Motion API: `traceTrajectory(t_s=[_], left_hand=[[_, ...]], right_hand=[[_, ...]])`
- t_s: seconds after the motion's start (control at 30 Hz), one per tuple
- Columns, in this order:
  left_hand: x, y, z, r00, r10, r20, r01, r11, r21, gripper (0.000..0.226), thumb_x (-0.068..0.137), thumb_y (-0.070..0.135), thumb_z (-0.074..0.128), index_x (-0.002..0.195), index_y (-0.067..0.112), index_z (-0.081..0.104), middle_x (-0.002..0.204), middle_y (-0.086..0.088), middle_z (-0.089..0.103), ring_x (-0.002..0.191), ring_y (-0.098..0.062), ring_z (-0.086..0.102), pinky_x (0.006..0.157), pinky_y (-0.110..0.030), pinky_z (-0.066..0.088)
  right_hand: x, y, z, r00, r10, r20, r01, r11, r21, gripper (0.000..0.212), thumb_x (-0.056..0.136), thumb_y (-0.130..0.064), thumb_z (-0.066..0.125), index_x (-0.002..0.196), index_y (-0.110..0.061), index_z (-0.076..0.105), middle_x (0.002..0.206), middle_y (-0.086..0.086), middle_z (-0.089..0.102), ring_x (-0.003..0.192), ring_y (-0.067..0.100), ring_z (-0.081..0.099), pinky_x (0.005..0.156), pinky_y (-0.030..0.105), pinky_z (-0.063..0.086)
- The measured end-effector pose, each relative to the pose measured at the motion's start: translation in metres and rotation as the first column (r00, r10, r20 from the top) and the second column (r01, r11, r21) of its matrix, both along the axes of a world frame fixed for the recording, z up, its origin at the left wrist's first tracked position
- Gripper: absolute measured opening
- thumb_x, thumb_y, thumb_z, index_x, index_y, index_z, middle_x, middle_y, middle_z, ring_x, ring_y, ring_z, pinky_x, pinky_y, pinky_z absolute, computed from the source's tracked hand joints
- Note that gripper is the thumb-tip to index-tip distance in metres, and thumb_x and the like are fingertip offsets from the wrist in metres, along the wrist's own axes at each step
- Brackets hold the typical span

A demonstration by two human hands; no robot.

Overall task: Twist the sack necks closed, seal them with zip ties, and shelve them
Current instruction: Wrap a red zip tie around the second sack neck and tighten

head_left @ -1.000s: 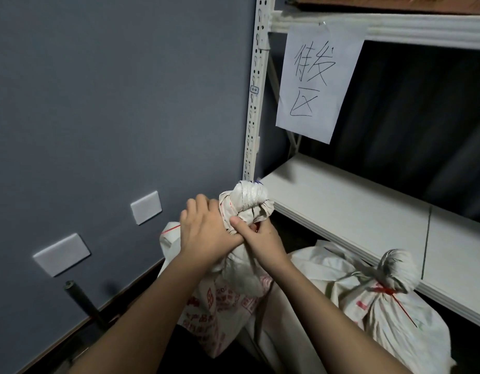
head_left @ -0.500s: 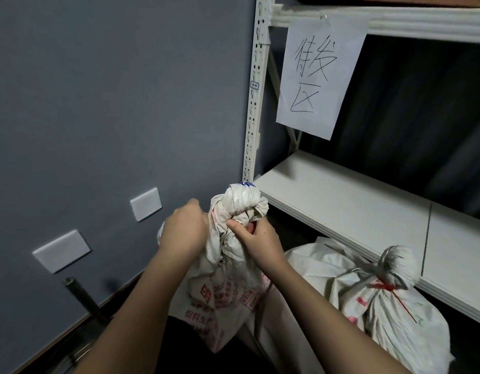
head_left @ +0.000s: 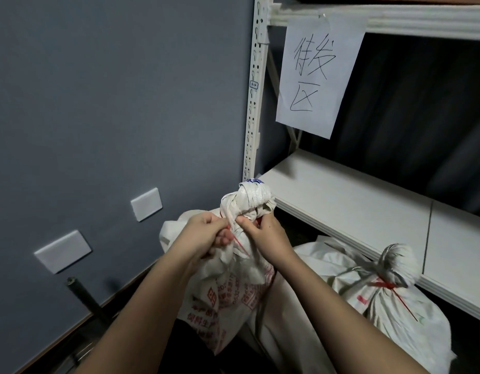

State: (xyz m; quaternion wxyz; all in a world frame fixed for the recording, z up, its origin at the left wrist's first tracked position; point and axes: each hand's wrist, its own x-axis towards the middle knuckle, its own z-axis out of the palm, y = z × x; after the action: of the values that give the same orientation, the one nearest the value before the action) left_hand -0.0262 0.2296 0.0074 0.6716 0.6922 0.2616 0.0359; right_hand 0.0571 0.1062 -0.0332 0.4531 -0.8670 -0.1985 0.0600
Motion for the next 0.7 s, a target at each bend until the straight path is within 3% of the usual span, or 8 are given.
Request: traceTrajectory(t_s=[0.13,0.2,0.3,0.37,0.43,0.5,0.6,0.7], left_hand=[[0.001,-0.014,0.0,0.994,0.076,0.078,-0.06,0.979,-0.194,0.022,0.099,0.016,0.045,0.08,0.008,0.051,0.055,0.001,0.069,0.046,-0.001,0.063,0.032,-0.011,0.034],[0.001,-0.017,-0.003,0.986,0.108,0.124,-0.079,0.973,-0.216,0.024,0.101,0.017,0.04,0.089,0.001,0.053,0.06,-0.003,0.071,0.049,-0.004,0.065,0.035,-0.012,0.04],[0.002,-0.017,-0.004,0.974,0.144,0.175,-0.105,0.971,-0.214,0.031,0.103,0.016,0.033,0.103,-0.009,0.051,0.067,-0.008,0.073,0.054,-0.01,0.069,0.038,-0.013,0.044],[0.002,-0.019,-0.005,0.963,0.194,0.189,-0.141,0.955,-0.26,0.023,0.102,0.014,0.037,0.089,-0.002,0.049,0.064,-0.008,0.072,0.052,-0.009,0.068,0.04,-0.013,0.046],[0.002,-0.024,-0.005,0.96,0.205,0.192,-0.149,0.951,-0.272,0.022,0.101,0.013,0.042,0.08,0.006,0.048,0.066,-0.008,0.072,0.058,-0.012,0.069,0.045,-0.015,0.05],[0.0,-0.026,-0.007,0.959,0.209,0.194,-0.155,0.953,-0.261,0.023,0.098,0.011,0.046,0.076,0.007,0.05,0.064,-0.005,0.069,0.058,-0.014,0.063,0.044,-0.017,0.046],[-0.004,-0.021,-0.008,0.969,0.186,0.164,-0.167,0.978,-0.125,0.025,0.094,0.012,0.053,0.069,0.009,0.055,0.05,0.005,0.053,0.044,-0.006,0.046,0.039,-0.016,0.036],[-0.004,-0.019,-0.01,0.975,0.142,0.17,-0.114,0.98,-0.166,0.026,0.096,0.015,0.051,0.071,0.009,0.054,0.052,0.001,0.049,0.034,-0.004,0.027,0.034,-0.015,0.02]], right_hand=[[-0.003,0.002,0.008,0.997,0.077,0.028,-0.077,0.997,0.005,0.038,0.089,-0.046,0.057,0.081,-0.009,0.058,0.078,0.01,0.064,0.08,0.029,0.062,0.074,0.04,0.047],[0.004,-0.002,0.013,0.98,0.199,0.011,-0.2,0.979,0.051,0.036,0.088,-0.048,0.056,0.092,-0.012,0.062,0.086,0.002,0.067,0.084,0.019,0.063,0.079,0.037,0.05],[0.014,-0.016,0.019,0.929,0.347,-0.131,-0.327,0.933,0.151,0.017,0.091,-0.014,0.059,0.107,-0.019,0.058,0.089,-0.011,0.061,0.081,0.002,0.055,0.073,0.017,0.043],[0.013,-0.024,0.017,0.925,0.342,-0.165,-0.311,0.932,0.186,0.023,0.09,0.001,0.054,0.096,-0.02,0.061,0.085,-0.007,0.062,0.076,0.004,0.057,0.066,0.013,0.044],[0.009,-0.027,0.017,0.934,0.297,-0.2,-0.25,0.941,0.229,0.025,0.091,0.004,0.05,0.091,-0.02,0.058,0.078,-0.005,0.059,0.066,0.004,0.056,0.054,0.011,0.041],[0.004,-0.027,0.016,0.932,0.271,-0.241,-0.203,0.94,0.273,0.021,0.092,0.005,0.046,0.097,-0.011,0.057,0.078,0.0,0.059,0.06,-0.001,0.058,0.051,0.012,0.041],[0.003,-0.026,0.015,0.934,0.265,-0.238,-0.188,0.934,0.305,0.017,0.093,0.001,0.047,0.102,-0.006,0.059,0.079,0.003,0.06,0.061,-0.002,0.059,0.054,0.013,0.041],[0.002,-0.024,0.015,0.961,0.242,-0.134,-0.197,0.939,0.283,0.01,0.093,-0.009,0.056,0.091,-0.017,0.062,0.082,0.001,0.061,0.071,0.006,0.059,0.062,0.014,0.042]])
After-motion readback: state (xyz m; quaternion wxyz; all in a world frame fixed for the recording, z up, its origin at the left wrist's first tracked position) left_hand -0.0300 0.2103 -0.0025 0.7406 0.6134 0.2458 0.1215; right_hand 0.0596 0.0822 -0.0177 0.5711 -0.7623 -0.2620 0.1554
